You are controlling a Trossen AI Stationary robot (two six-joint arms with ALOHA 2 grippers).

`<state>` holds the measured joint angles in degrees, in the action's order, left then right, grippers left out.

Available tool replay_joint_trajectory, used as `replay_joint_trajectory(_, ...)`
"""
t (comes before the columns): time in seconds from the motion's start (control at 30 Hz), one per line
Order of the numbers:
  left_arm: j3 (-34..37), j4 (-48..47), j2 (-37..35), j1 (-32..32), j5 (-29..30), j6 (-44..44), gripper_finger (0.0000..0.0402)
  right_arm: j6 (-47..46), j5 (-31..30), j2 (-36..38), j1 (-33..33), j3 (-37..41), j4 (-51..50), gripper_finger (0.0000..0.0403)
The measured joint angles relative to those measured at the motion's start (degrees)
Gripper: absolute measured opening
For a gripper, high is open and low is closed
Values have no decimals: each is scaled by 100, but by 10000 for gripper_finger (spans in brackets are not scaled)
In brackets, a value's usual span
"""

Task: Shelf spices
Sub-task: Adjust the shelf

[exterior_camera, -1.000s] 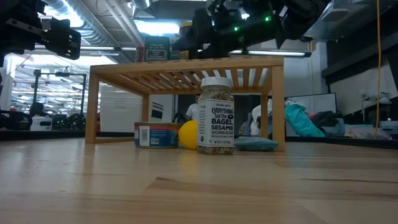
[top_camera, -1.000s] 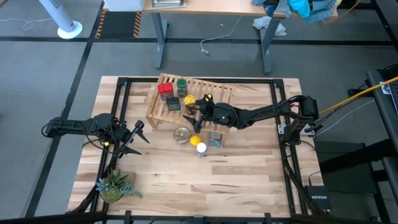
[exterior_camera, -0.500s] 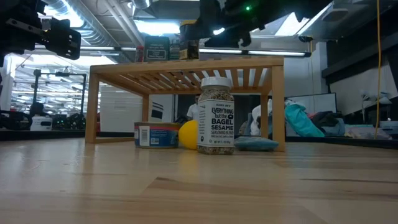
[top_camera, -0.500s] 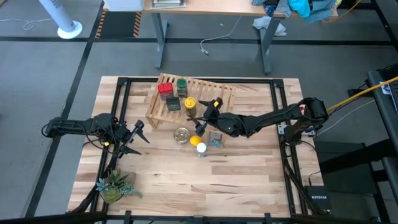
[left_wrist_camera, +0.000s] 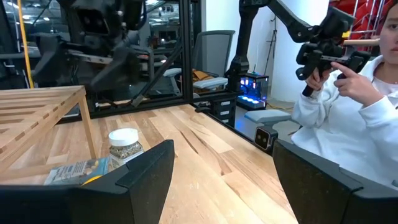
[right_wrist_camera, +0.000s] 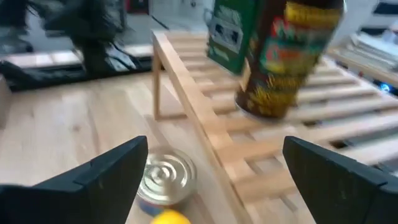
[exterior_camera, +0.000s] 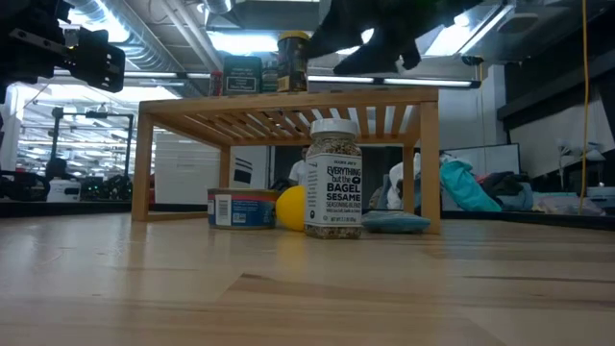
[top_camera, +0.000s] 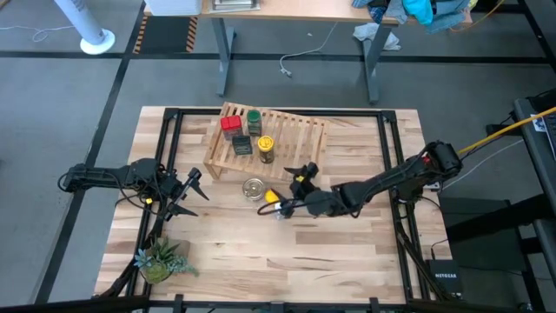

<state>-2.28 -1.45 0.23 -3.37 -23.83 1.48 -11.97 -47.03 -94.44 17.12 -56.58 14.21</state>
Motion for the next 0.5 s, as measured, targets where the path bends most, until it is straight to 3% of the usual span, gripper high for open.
replay_joint_trajectory(0.5, 2, 4, 0, 2, 0, 0, 266, -1183, -440, -22, -183, -5, -1413, 379)
